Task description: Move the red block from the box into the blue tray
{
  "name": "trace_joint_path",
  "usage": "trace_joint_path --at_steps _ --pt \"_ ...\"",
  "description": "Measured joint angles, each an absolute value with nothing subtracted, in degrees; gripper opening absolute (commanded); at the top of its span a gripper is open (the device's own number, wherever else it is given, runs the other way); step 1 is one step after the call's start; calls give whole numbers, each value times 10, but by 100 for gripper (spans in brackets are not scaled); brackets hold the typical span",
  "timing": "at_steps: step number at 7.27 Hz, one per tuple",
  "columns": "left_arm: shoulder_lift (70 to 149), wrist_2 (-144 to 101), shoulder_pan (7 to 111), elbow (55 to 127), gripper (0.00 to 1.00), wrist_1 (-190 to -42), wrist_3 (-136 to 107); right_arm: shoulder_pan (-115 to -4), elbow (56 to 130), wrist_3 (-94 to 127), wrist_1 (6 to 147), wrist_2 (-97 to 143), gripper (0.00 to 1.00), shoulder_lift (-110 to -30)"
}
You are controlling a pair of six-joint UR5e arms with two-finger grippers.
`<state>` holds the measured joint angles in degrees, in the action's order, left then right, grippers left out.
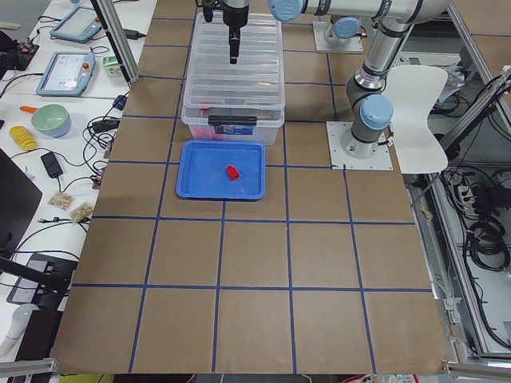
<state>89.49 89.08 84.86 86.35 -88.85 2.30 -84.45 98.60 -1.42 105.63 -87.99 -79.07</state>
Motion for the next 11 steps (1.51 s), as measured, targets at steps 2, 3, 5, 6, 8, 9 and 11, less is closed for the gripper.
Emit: trace_joint_path --at_steps 2,3,5,6,8,9,11 --pt "895 890 848 864 100 -889 23 -860 986 7 1058 -880 100 -790" --pt "894 890 848 865 100 -889 23 -863 986 11 1057 -880 100 -789" --pt "894 890 848 866 100 -889 23 -865 981 11 1057 -883 100 -790" --pt "894 890 848 866 100 -888 23 -865 973 8 1056 -887 100 -793" --pt "894 891 848 867 100 -888 23 -865 936 5 1026 -891 100 -801" --pt "894 891 848 868 100 -889 24 -865 918 5 991 -891 100 -815" --pt "894 892 849 868 100 -890 24 -865 907 9 928 -889 100 -871"
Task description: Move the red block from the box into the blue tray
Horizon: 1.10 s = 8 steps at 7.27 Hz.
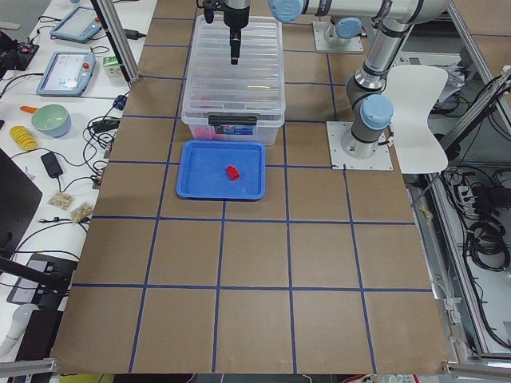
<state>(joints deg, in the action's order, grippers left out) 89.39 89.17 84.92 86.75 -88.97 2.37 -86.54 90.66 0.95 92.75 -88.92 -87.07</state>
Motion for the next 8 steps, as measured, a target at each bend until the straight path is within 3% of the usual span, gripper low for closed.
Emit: trace_joint_path --at_steps 3,8 --pt "901 902 857 861 100 -893 20 -876 925 19 890 -886 100 -923" --pt "903 906 863 860 100 -893 19 -893 933 30 887 -890 100 -926"
